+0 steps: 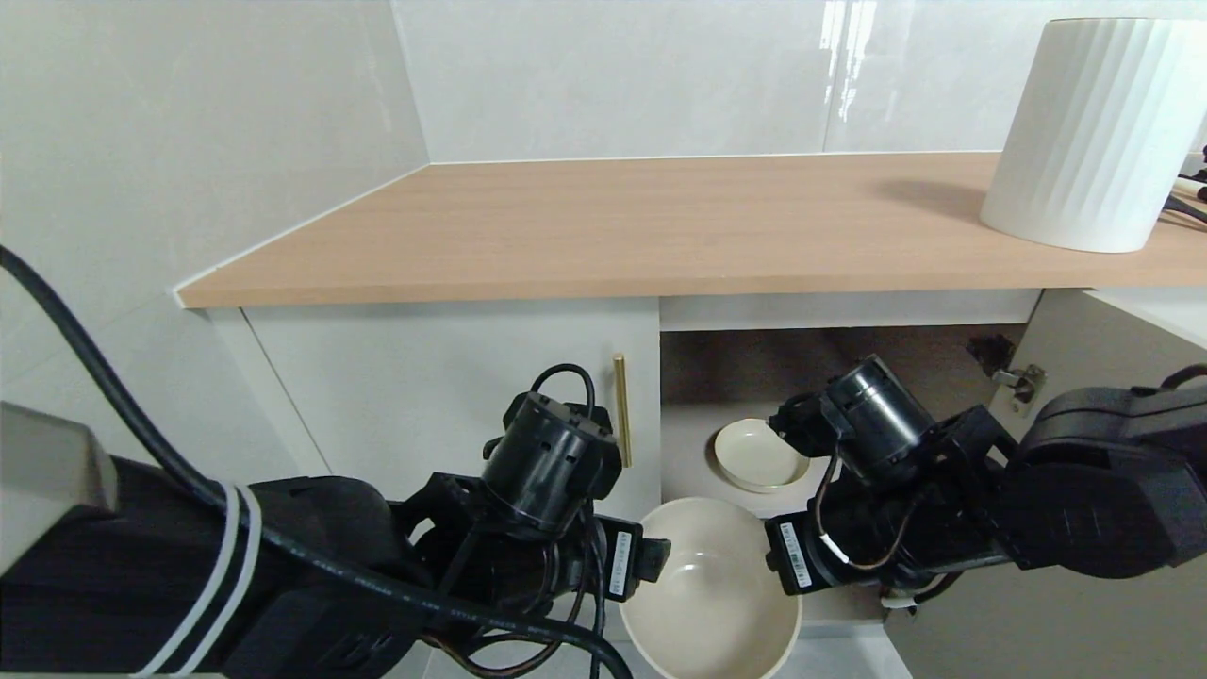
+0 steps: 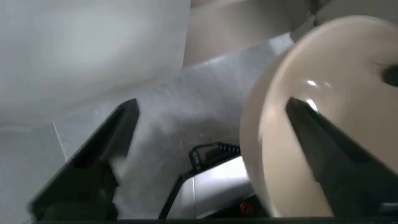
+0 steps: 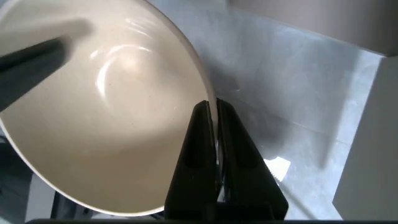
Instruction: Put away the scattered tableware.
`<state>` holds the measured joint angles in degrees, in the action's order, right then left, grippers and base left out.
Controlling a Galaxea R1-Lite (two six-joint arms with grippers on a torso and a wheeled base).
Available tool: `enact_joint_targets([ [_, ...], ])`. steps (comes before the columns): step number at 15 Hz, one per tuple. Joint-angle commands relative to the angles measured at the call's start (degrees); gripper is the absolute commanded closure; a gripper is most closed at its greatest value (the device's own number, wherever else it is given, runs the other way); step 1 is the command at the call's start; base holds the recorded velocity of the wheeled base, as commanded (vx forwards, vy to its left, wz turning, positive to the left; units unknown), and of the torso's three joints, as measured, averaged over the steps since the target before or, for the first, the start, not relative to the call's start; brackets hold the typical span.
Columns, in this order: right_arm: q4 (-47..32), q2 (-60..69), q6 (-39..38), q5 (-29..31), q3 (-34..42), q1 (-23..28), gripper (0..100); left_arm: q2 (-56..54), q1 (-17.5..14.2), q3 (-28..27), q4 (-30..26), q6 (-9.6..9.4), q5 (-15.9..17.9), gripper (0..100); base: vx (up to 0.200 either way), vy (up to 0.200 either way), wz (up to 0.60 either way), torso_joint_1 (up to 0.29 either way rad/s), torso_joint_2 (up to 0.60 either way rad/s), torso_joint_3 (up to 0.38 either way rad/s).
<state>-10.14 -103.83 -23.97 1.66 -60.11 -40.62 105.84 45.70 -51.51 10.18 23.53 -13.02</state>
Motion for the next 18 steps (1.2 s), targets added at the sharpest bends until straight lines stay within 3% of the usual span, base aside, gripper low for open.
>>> enact_joint_targets([
  [1, 0.1, -0.2, 0.1, 0.2, -0.4, 3.8, 100, -3.3, -0.1, 0.3, 0.0, 0.03, -0.3, 0, 0.000, 0.000, 0.00, 0.000, 0.00, 0.000],
  [3, 0.2, -0.9, 0.1, -0.1, -1.9, 9.0, 100, -4.4, -0.1, 0.4, 0.0, -0.06, -0.3, 0, 0.000, 0.000, 0.00, 0.000, 0.00, 0.000],
  [8, 7.2, -9.3, -0.1, 3.3, -3.4, 14.3, 100, -4.2, -0.1, 0.4, 0.0, 0.03, -0.3, 0, 0.000, 0.000, 0.00, 0.000, 0.00, 0.000],
  [13, 15.4, -14.1, -3.0, 8.0, -3.9, 16.0, 100, -4.3, -0.1, 0.4, 0.0, 0.03, -0.3, 0, 0.000, 0.000, 0.00, 0.000, 0.00, 0.000],
  [18, 16.0, -17.1, -8.0, 10.4, -7.2, 16.3, 100, -4.2, -0.2, 0.4, 0.0, 0.03, -0.3, 0, 0.000, 0.000, 0.00, 0.000, 0.00, 0.000],
])
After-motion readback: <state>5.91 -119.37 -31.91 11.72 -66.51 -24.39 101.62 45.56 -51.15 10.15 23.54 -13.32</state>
